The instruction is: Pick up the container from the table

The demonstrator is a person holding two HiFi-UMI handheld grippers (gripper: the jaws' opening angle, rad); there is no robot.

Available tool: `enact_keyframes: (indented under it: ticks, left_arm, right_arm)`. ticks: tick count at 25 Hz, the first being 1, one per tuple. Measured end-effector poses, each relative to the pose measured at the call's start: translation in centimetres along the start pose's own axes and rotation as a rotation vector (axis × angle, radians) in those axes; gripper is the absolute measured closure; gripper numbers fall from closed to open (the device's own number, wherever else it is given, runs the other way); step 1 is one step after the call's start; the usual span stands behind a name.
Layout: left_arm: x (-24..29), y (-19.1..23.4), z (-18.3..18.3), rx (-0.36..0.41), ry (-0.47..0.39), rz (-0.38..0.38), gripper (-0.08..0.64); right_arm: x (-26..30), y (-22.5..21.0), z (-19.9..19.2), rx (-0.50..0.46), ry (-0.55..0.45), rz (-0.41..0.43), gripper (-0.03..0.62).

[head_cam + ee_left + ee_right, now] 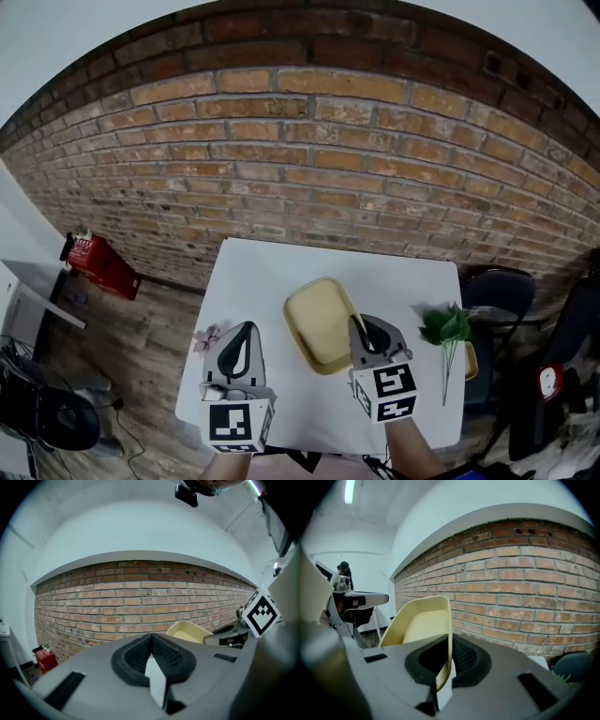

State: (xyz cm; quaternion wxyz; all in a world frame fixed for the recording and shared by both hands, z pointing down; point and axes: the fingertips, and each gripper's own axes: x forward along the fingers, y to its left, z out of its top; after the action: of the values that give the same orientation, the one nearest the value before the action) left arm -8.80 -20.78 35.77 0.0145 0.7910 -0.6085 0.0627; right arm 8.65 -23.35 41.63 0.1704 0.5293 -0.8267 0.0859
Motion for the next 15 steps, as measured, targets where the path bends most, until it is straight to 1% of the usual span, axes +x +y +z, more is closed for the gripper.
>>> enact_keyframes:
  ticks: [15]
  left_arm:
    - [-1.9,-0.3,4.8,0.02,-0.108,0.011,0.551]
  right_arm:
    - [-3.8,-0.3,5.5,-0.052,-0.123,-0.039,0.588]
